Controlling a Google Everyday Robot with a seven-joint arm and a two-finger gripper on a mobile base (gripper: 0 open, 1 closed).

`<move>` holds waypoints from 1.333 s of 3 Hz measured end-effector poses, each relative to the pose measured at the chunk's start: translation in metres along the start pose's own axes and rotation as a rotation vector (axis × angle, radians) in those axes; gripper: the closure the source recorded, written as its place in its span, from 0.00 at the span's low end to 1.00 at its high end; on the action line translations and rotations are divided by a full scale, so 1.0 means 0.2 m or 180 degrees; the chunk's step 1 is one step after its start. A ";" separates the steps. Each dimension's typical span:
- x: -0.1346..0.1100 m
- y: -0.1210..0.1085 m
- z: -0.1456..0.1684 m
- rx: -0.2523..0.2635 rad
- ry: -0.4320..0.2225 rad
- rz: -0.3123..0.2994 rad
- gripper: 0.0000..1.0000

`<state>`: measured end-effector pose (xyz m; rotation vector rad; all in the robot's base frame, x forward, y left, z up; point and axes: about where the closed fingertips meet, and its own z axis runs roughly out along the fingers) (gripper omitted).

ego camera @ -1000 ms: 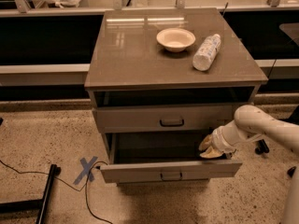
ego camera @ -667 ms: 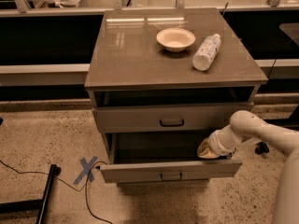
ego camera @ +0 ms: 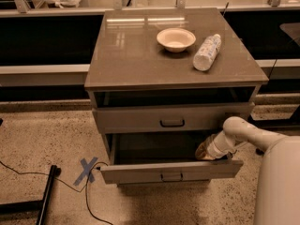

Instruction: Open middle drawer

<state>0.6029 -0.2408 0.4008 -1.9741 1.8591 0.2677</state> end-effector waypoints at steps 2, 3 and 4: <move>0.03 0.04 0.12 -0.0252 -0.0178 -0.0064 1.00; -0.01 0.11 0.08 -0.0375 -0.0243 -0.0096 1.00; -0.08 0.16 0.01 -0.0400 -0.0265 -0.0187 1.00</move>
Offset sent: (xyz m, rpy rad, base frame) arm -0.0201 0.0046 -0.0269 0.0880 0.1368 0.1055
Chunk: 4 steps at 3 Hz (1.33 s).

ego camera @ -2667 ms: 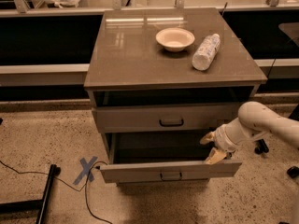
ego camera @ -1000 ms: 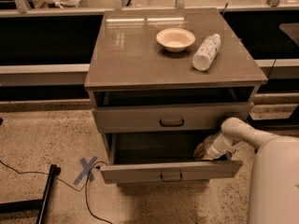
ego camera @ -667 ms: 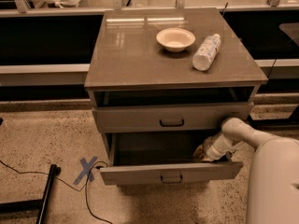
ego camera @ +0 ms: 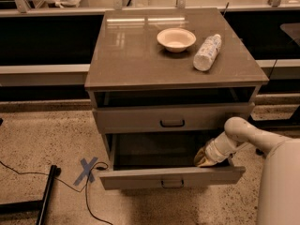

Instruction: Open middle drawer

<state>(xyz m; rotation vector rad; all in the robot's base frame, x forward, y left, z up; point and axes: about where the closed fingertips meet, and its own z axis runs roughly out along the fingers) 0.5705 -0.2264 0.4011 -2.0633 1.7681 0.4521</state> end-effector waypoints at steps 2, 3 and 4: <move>-0.10 0.05 -0.06 -0.0062 -0.0093 -0.0122 1.00; -0.12 -0.01 -0.05 -0.0016 -0.0186 -0.0168 1.00; -0.17 -0.08 -0.01 0.0035 -0.0208 -0.0262 1.00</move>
Offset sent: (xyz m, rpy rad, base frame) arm -0.0131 0.0132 0.0332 0.0532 -0.0126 0.0665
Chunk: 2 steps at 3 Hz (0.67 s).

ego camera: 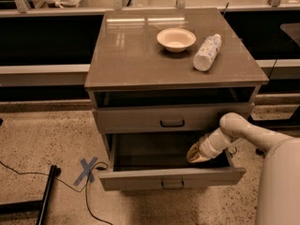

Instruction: Open middle drawer

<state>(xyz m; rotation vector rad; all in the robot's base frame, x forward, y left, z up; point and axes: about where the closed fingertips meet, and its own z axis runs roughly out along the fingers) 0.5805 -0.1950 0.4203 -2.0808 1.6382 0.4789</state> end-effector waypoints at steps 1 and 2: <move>-0.03 -0.01 0.08 -0.0040 -0.0056 -0.0016 1.00; -0.10 0.07 0.10 -0.0202 -0.0113 0.0083 1.00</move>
Offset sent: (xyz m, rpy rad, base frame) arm -0.0435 0.0329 -0.0014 0.0220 0.1576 0.0141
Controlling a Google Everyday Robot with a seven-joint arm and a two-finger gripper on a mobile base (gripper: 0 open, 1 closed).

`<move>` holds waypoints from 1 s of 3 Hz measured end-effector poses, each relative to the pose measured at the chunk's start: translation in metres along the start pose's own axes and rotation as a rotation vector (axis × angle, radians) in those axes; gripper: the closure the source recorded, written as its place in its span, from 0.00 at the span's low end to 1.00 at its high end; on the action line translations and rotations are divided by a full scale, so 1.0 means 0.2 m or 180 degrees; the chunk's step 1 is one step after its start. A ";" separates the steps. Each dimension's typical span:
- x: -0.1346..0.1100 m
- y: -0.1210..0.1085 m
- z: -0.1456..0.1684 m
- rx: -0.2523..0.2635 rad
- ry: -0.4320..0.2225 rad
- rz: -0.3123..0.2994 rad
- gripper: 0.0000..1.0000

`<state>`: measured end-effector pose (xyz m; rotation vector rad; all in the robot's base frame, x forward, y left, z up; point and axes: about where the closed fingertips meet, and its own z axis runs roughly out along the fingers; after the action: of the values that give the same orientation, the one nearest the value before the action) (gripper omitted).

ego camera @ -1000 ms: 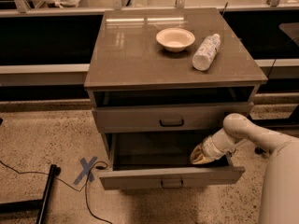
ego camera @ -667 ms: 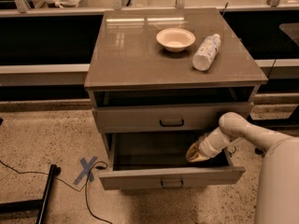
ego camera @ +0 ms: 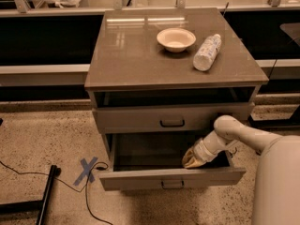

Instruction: Open middle drawer

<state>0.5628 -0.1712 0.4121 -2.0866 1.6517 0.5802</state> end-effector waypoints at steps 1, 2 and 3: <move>-0.07 0.12 -0.03 -0.0204 0.0041 0.0121 1.00; -0.12 0.25 -0.08 -0.0379 0.0081 0.0276 1.00; -0.16 0.38 -0.14 -0.0442 0.0060 0.0459 1.00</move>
Offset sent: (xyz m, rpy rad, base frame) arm -0.0832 -0.0055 0.0434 -0.0912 0.2134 -0.0236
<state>0.4839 -0.1771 0.4493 -2.0856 1.8312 0.7430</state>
